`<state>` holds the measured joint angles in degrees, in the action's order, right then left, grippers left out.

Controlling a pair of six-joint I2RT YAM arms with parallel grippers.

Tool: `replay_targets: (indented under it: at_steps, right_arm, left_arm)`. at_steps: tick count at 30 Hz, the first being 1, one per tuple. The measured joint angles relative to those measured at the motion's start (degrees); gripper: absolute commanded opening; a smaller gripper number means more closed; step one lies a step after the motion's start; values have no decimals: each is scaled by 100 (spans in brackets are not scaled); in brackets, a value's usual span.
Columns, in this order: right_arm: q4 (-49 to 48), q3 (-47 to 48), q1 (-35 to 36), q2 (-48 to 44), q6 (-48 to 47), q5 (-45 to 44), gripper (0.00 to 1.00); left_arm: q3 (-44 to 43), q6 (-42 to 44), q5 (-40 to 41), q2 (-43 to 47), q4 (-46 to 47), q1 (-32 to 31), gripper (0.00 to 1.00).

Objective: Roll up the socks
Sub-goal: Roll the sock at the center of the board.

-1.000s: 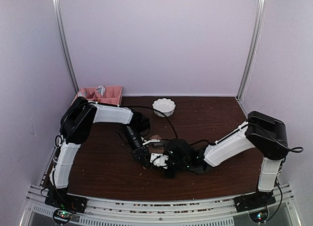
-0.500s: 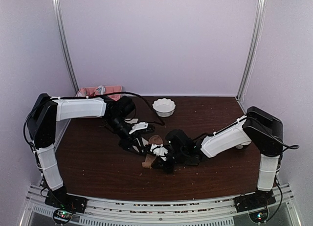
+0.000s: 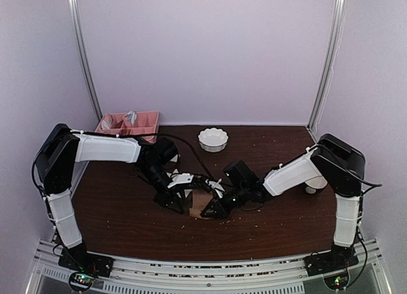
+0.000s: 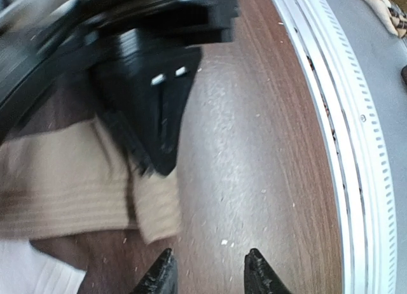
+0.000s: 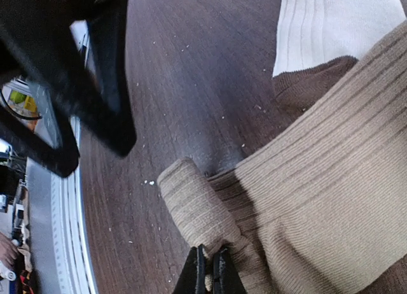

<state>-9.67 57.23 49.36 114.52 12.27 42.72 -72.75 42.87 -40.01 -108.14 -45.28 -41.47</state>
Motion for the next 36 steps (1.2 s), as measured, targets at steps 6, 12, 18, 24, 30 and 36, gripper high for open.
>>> replay_targets:
  at_steps: [6,12,18,24,30,36]
  right_arm:
    - [120,214,-144,225,439,570,0]
    - [216,299,-214,293,610,774,0]
    - [192,299,-254,326,756,881,0]
    - [168,299,-280,341,892,949,0]
    - [146,289,-286,345,922,966,0]
    - [20,236,-293,350,1071,990,0]
  left_arm:
    - [11,31,315,-55,398,-577,34]
    - [-98,31,688,-380,590,-789,31]
    - [-118,28,1036,-586,675,-793,29]
    - [-120,4,1150,-636,693,-809,32]
    - [-293,94,866,-584,376,-809,34]
    - [-238,129,645,-101,450,-809,34]
